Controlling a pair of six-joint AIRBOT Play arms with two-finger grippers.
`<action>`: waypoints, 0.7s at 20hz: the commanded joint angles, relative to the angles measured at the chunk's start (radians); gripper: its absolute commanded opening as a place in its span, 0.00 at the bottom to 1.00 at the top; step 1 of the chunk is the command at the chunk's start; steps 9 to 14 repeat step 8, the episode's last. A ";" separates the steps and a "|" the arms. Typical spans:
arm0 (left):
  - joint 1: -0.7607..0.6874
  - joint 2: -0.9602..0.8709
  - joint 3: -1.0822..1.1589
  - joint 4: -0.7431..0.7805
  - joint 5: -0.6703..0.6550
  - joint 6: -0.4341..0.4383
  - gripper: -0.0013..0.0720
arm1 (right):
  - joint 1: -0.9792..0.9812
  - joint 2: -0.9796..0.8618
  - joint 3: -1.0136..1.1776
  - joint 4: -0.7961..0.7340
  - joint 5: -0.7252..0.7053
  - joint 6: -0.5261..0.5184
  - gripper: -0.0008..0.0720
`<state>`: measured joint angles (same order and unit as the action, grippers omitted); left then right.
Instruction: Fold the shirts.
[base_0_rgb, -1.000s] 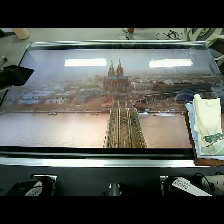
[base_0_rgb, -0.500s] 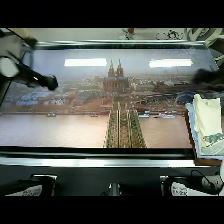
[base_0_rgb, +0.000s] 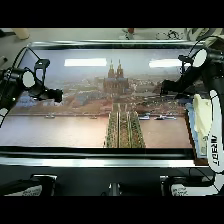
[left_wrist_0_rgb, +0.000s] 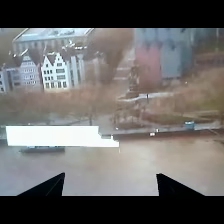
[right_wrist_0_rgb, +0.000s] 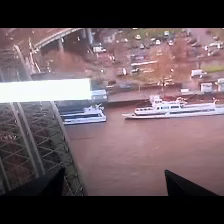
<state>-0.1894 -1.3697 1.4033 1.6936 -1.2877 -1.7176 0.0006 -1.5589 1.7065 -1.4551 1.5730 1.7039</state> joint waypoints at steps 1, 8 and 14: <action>0.001 -0.004 -0.008 0.004 0.006 -0.009 0.98 | 0.010 -0.006 0.001 0.004 0.023 0.005 0.94; 0.001 -0.008 -0.008 0.004 0.006 -0.008 0.98 | 0.010 -0.006 0.001 0.004 0.023 0.005 0.94; 0.001 -0.008 -0.008 0.004 0.006 -0.008 0.98 | 0.010 -0.006 0.001 0.004 0.023 0.005 0.94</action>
